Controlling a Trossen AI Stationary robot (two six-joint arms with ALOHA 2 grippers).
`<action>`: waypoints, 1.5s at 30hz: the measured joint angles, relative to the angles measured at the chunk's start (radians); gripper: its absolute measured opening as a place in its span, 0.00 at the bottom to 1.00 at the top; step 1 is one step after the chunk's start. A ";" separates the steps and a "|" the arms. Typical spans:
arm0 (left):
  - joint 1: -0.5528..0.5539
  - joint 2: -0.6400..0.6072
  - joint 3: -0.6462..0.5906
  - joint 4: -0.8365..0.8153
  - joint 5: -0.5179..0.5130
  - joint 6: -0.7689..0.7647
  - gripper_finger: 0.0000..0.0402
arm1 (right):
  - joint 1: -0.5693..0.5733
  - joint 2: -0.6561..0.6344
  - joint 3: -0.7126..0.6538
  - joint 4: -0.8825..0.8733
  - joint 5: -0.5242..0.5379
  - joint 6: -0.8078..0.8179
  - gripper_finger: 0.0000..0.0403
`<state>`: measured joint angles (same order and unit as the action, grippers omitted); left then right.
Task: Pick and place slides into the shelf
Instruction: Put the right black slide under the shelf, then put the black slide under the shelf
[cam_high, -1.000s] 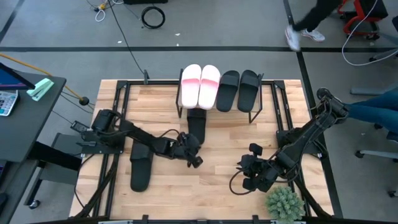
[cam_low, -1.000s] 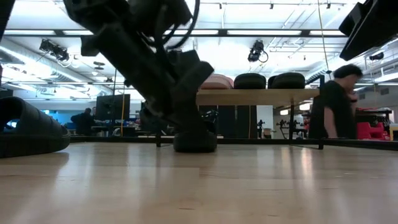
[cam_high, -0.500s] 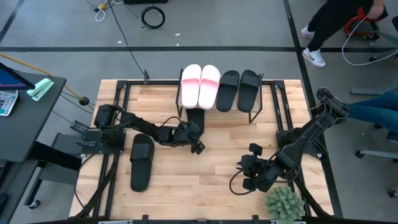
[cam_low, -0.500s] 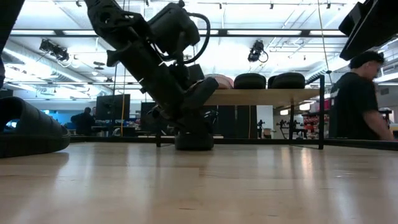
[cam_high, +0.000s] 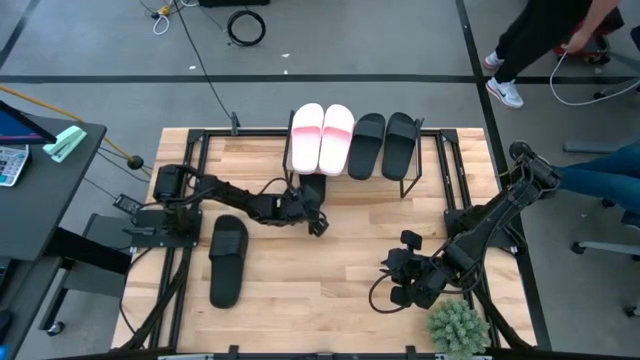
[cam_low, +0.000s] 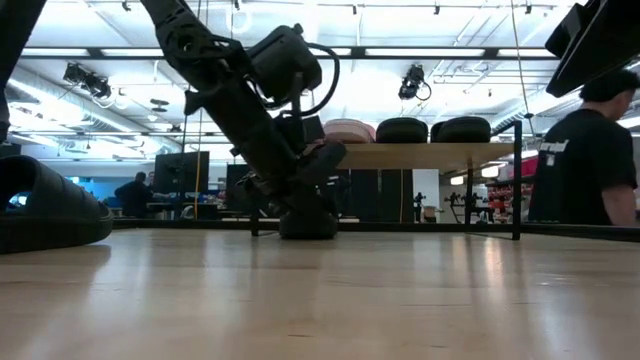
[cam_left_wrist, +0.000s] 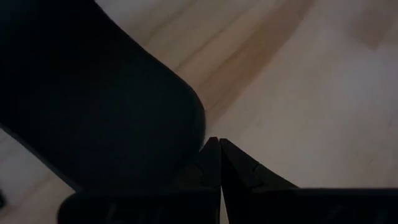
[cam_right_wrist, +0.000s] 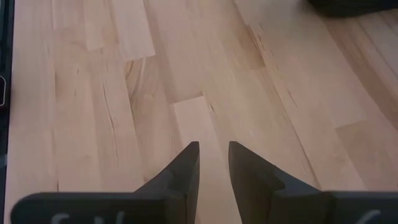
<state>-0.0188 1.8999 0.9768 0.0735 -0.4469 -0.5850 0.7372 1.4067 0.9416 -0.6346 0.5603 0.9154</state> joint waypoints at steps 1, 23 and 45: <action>-0.009 0.000 0.000 -0.002 0.000 -0.002 0.01 | 0.000 0.000 0.000 0.000 0.000 0.001 0.23; -0.588 -0.439 0.001 -0.552 0.019 -0.091 0.02 | 0.001 0.000 0.000 0.013 0.000 0.000 0.23; -0.776 -0.441 0.014 -1.208 0.078 -0.352 0.41 | -0.002 0.000 0.000 0.015 0.009 -0.045 0.23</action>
<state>-0.7952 1.4586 0.9905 -1.1349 -0.3687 -0.9367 0.7353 1.4063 0.9417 -0.6196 0.5688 0.8700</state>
